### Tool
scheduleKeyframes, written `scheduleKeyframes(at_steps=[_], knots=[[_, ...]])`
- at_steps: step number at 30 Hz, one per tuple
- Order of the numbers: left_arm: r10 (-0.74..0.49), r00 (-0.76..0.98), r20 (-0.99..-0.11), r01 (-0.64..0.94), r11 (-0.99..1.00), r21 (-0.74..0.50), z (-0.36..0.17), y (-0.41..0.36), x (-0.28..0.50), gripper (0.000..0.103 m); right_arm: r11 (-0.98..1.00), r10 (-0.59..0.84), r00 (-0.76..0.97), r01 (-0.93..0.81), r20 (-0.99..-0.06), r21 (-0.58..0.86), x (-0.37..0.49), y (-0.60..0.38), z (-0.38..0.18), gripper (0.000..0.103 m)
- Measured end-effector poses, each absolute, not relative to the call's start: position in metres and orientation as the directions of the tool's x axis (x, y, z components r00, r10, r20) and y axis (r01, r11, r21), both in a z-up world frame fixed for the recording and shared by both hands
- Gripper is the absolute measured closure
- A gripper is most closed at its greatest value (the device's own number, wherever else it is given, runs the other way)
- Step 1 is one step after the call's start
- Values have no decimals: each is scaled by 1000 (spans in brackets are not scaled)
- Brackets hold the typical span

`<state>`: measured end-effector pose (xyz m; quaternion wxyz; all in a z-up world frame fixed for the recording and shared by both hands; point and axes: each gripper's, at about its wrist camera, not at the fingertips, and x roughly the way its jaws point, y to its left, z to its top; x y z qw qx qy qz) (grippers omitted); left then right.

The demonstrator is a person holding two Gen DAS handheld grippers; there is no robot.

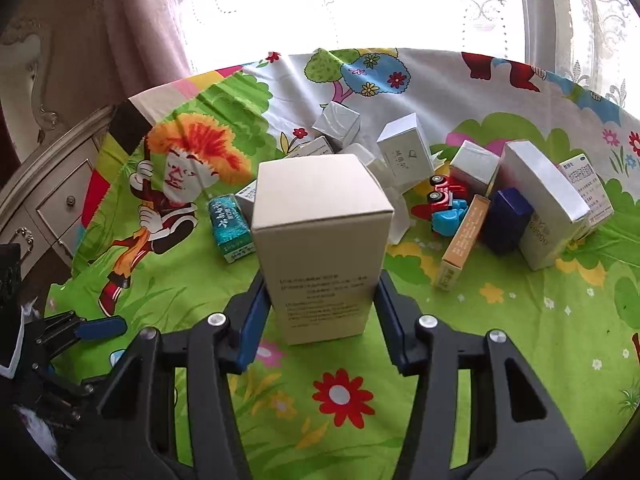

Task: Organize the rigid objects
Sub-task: 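Grasp the teal wrapped pack with the left gripper while the right grasps the beige box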

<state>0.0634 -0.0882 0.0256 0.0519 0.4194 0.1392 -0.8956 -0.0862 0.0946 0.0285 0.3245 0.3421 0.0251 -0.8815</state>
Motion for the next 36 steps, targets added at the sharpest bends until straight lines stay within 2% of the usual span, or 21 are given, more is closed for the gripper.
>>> scheduleKeyframes(at_steps=[7,11,15,19,20,21,23,26,28,32,36], knots=[[-55,-603,-796,276,-950,-144,32,-87,7,20,-845,-482,-609,512,-630,152,-9,145,46,47],[-100,-588,-802,417,-888,-195,29,-100,-40,20,-873,-439,-619,465,-652,146,16,161,39,47],[-217,-536,-816,527,-841,-122,26,-101,-81,20,-867,-450,-598,470,-664,164,29,163,33,47],[-243,-521,-818,522,-849,-79,25,-97,-93,21,-857,-466,-592,488,-658,168,37,159,32,47],[-255,-520,-815,510,-859,-57,24,-96,-91,27,-853,-474,-590,493,-654,173,38,159,32,47],[-271,-524,-807,495,-868,-30,24,-94,-87,52,-851,-478,-588,494,-652,179,39,159,32,47],[-223,-552,-804,440,-896,-54,28,-93,-72,61,-852,-480,-590,491,-650,184,39,160,31,47],[-118,-594,-795,320,-942,-99,36,-82,-38,63,-865,-453,-609,476,-651,158,43,164,34,48],[-25,-624,-781,176,-978,-109,43,-61,-10,63,-878,-417,-618,462,-666,121,47,167,34,48],[110,-609,-785,-91,-993,-68,52,-8,41,63,-901,-344,-590,425,-730,82,53,178,33,48],[157,-565,-810,-220,-975,-35,42,27,49,63,-913,-288,-525,403,-801,64,53,190,40,48]])
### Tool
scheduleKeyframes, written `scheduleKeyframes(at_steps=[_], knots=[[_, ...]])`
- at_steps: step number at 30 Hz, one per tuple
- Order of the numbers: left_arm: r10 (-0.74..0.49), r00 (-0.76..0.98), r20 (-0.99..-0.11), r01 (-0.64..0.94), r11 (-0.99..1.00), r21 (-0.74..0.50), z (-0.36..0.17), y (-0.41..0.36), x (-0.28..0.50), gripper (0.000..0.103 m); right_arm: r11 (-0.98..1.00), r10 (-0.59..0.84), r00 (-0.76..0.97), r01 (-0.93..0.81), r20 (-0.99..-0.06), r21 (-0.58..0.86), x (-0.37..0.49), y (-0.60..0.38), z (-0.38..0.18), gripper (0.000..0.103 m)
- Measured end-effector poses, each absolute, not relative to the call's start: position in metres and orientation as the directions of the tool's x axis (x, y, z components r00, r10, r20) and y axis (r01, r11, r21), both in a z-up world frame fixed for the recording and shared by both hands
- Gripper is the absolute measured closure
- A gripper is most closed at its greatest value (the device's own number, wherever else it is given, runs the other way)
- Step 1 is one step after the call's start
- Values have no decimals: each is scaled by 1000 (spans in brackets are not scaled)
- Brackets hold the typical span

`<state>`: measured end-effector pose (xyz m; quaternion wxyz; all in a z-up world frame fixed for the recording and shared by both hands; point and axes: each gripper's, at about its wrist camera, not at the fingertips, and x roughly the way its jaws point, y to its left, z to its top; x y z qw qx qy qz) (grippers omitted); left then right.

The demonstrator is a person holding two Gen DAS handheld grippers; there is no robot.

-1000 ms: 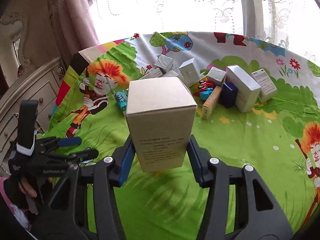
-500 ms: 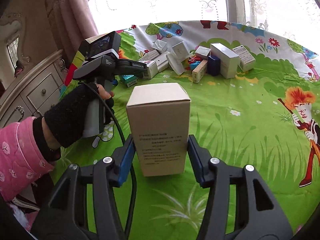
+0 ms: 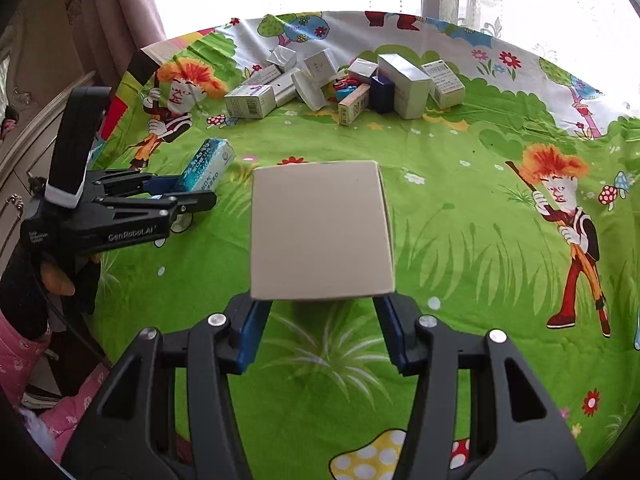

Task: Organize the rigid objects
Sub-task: 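Grasp the teal wrapped pack with the left gripper while the right grasps the beige box, then carry the teal pack and beige box over to the cardboard box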

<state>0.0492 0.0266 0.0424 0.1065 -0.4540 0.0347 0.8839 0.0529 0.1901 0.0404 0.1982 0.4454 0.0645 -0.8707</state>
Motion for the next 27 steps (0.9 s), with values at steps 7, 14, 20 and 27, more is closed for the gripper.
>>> scheduleKeyframes(at_steps=[7,14,20,27], knots=[[85,-595,-799,-144,-990,2,36,27,40,51,-911,-258,-514,411,-818,30,19,171,35,47],[63,-620,-782,-92,-996,-8,39,12,50,69,-921,-258,-596,390,-760,7,21,162,21,49],[70,-648,-758,-86,-996,-18,46,15,71,69,-940,-274,-611,332,-743,74,43,191,38,48],[94,-647,-756,-89,-995,-48,48,24,95,69,-951,-266,-631,294,-728,93,54,209,54,48]])
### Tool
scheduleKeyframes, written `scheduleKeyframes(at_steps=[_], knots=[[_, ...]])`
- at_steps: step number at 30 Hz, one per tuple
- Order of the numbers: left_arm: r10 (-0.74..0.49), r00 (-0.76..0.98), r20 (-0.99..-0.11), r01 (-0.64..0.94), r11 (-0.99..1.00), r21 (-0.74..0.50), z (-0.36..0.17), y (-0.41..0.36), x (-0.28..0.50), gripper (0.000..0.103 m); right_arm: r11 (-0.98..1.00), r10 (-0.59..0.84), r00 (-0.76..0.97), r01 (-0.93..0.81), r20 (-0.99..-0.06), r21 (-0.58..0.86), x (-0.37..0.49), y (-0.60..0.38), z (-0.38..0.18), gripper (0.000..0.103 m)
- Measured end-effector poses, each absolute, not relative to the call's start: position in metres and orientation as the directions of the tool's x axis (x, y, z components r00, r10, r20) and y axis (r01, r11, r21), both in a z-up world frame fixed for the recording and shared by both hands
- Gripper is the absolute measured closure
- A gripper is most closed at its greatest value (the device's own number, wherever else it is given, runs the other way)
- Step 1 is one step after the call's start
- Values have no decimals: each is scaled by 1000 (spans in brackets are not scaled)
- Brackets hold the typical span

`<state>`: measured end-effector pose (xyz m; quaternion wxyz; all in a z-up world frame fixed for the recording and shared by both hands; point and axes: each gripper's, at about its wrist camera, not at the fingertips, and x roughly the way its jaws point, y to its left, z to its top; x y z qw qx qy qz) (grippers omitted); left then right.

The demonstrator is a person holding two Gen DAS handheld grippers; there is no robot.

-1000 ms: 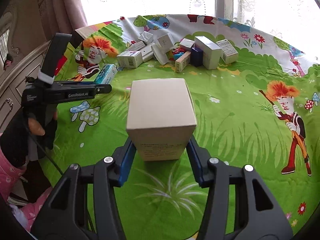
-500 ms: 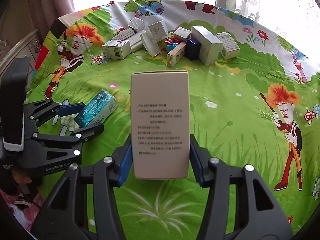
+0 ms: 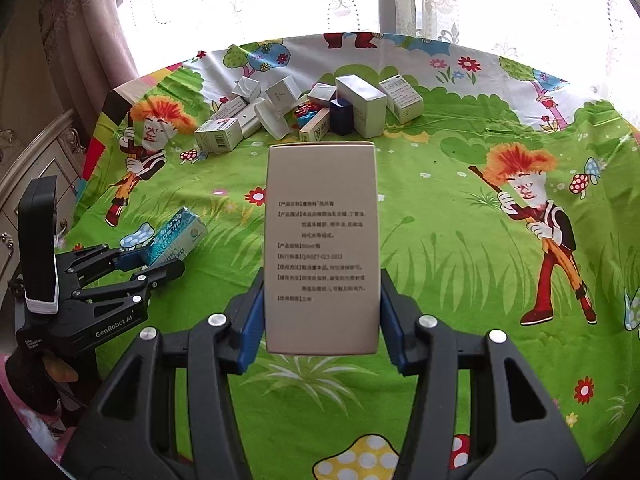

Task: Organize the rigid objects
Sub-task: 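Carry the teal pack and beige box over to the cardboard box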

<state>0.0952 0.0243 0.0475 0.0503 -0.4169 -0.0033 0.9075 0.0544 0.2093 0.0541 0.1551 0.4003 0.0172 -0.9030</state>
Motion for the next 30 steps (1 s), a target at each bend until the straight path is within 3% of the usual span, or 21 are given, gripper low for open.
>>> scheduleKeyframes(at_steps=[30], knots=[[239,-627,-741,-363,-932,7,68,149,135,69,-974,-224,-648,165,-728,153,160,310,53,48]])
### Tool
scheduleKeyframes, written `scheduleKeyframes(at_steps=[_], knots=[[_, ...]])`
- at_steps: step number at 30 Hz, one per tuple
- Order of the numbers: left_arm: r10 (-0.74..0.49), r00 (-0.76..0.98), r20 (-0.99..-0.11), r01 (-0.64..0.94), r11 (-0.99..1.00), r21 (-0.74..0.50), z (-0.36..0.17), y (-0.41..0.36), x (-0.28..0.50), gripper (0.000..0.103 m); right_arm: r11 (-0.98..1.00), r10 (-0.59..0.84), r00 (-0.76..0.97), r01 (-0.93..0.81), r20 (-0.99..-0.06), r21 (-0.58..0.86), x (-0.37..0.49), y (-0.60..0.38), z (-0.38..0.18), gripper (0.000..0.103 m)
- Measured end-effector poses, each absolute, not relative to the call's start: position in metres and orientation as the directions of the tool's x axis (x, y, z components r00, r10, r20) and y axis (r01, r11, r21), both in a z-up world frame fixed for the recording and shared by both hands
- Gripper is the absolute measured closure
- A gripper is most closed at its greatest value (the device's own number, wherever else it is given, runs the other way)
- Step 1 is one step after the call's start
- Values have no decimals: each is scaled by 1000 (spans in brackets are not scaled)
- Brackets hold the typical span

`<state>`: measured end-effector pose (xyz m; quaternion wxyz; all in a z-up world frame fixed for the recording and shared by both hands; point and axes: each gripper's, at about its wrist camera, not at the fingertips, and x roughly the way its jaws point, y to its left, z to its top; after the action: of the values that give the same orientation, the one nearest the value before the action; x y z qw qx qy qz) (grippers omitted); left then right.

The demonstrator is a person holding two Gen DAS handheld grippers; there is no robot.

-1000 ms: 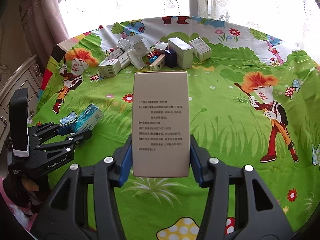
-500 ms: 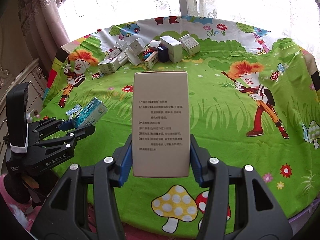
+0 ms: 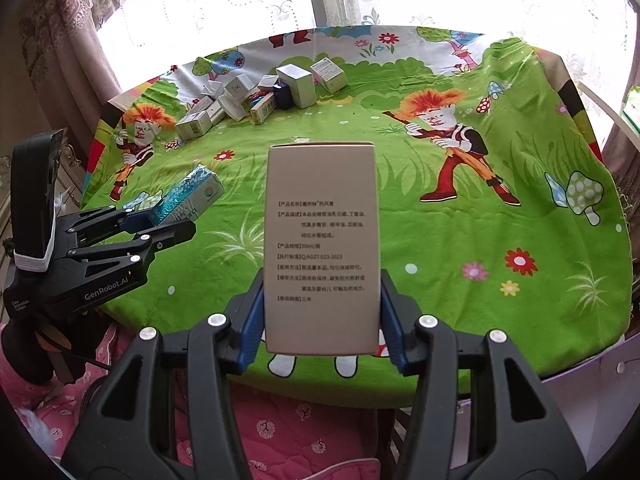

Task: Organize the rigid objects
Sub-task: 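Carry the teal pack and beige box over to the cardboard box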

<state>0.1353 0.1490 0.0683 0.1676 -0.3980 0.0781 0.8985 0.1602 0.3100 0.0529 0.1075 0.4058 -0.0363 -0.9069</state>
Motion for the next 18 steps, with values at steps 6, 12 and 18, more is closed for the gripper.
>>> scheduleKeyframes(at_steps=[6,12,18], knots=[[307,-595,-742,-490,-871,33,68,204,150,69,-983,-183,-663,108,-726,149,185,340,53,48],[400,-527,-749,-641,-766,42,67,269,175,69,-991,-109,-669,11,-735,136,212,382,51,48],[473,-436,-765,-764,-644,38,66,330,202,69,-986,-27,-663,-108,-749,130,238,431,48,48]])
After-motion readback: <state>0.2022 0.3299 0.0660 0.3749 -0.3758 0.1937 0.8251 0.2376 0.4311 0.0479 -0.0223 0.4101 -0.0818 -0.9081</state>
